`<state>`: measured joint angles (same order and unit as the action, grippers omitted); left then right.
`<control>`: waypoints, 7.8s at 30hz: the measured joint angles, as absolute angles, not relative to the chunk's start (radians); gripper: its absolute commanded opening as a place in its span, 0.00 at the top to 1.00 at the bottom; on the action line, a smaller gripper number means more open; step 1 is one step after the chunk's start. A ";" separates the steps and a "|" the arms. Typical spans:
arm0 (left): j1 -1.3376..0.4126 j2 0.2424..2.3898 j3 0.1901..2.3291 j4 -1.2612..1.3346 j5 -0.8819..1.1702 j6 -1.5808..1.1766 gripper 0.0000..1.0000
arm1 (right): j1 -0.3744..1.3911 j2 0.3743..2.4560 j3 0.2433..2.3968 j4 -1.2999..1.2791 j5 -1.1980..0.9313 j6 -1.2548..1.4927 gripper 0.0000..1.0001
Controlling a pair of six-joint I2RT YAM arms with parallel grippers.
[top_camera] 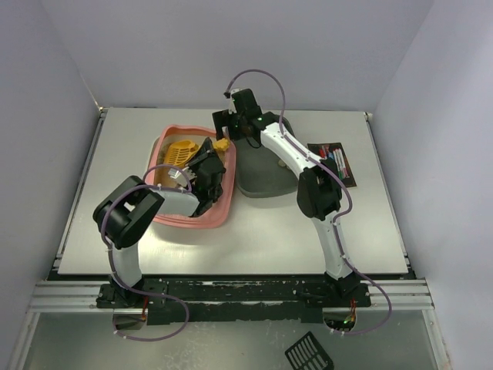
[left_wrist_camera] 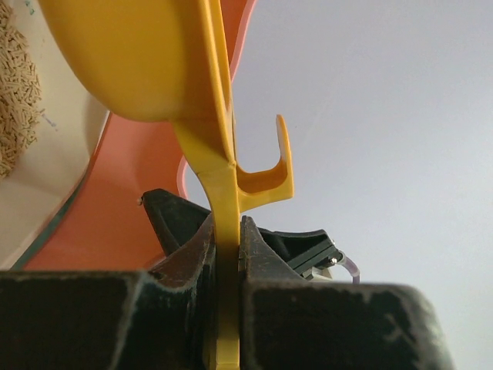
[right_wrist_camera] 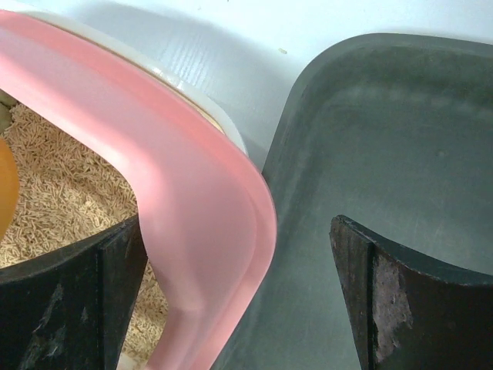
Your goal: Clean the litter box
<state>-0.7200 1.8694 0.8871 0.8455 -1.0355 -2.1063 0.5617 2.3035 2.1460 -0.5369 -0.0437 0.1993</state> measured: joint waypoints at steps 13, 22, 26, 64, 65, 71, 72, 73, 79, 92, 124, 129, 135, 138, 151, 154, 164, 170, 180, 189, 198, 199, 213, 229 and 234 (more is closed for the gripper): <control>-0.668 1.829 0.876 0.867 -0.974 -2.107 0.93 | 0.560 2.321 2.199 -0.548 -0.102 0.201 0.00; -0.686 1.774 0.876 0.818 -0.847 -2.106 0.93 | 0.564 2.296 2.183 -0.553 -0.117 0.154 0.00; -0.690 1.701 0.876 0.733 -0.778 -2.106 0.93 | 0.564 2.241 2.158 -0.566 -0.116 0.118 0.00; -0.359 1.473 1.515 -0.756 0.081 -0.574 0.93 | 0.496 2.188 2.268 -0.729 -0.292 -0.072 0.02; -0.350 1.467 1.515 -0.762 0.092 -0.539 0.93 | 0.500 2.196 2.268 -0.729 -0.291 -0.072 0.02; -0.331 1.489 1.515 -0.811 0.126 -0.378 0.93 | 0.532 2.243 2.272 -0.727 -0.285 -0.069 0.05; -0.331 1.499 1.515 -0.817 0.128 -0.357 0.93 | 0.539 2.252 2.272 -0.726 -0.280 -0.068 0.06; -0.331 1.506 1.515 -0.823 0.128 -0.344 0.93 | 0.547 2.260 2.272 -0.725 -0.276 -0.068 0.08; -0.331 1.524 1.513 -0.855 0.124 -0.287 0.93 | 0.579 2.310 2.294 -0.723 -0.241 -0.068 0.23; -0.331 1.524 1.471 -0.865 0.108 -0.260 0.93 | 0.584 2.387 2.346 -0.704 -0.146 -0.057 0.65; -0.305 1.524 1.437 -0.858 0.102 -0.239 0.93 | 0.646 2.423 2.392 -0.617 0.023 -0.016 0.69; -0.304 1.528 1.436 -0.863 0.097 -0.240 0.93 | 0.652 2.429 2.407 -0.609 0.028 -0.002 0.69; -0.303 1.586 1.437 -0.881 0.091 -0.270 0.93 | 0.654 2.439 2.412 -0.604 0.041 0.004 0.69; -0.303 1.613 1.437 -0.903 0.091 -0.282 0.93 | 0.653 2.439 2.412 -0.603 0.047 0.008 0.70; -0.310 1.662 1.446 -0.918 0.216 -0.205 0.93 | 0.640 2.439 2.357 -0.588 0.058 0.032 0.13; -0.317 1.717 1.449 -0.924 0.215 -0.186 0.93 | 0.635 2.439 2.340 -0.592 0.053 0.035 0.08; -0.329 1.784 1.449 -0.936 0.210 -0.101 0.93 | 0.605 2.389 2.317 -0.590 0.043 0.012 0.00; -0.345 1.873 1.509 -0.976 0.163 -0.056 0.93 | 0.560 2.340 2.362 -0.618 -0.002 0.003 0.00; -0.461 1.941 1.675 -1.124 -0.076 -0.048 0.93 | 0.337 2.268 2.299 -0.671 -0.122 0.055 0.00; -0.538 1.881 1.600 -1.182 -0.230 -0.043 0.93 | 0.310 2.191 2.185 -0.682 -0.229 0.062 0.00; -0.519 1.673 1.531 -1.175 -0.192 -0.028 0.93 | 0.317 1.952 1.754 -0.661 -0.545 -0.004 0.00; -0.519 1.648 1.520 -1.171 -0.175 -0.025 0.93 | 0.318 1.945 1.735 -0.673 -0.572 -0.026 0.00; -0.548 1.584 1.452 -1.179 -0.177 -0.015 0.93 | 0.332 1.831 1.629 -0.833 -0.729 -0.310 0.00; -0.552 1.627 1.388 -1.154 -0.237 0.017 0.93 | 0.560 1.844 1.542 -0.834 -0.525 -0.445 0.00; -0.552 1.654 1.375 -1.122 -0.301 -0.031 0.93 | 0.582 1.871 1.579 -0.826 -0.499 -0.442 0.00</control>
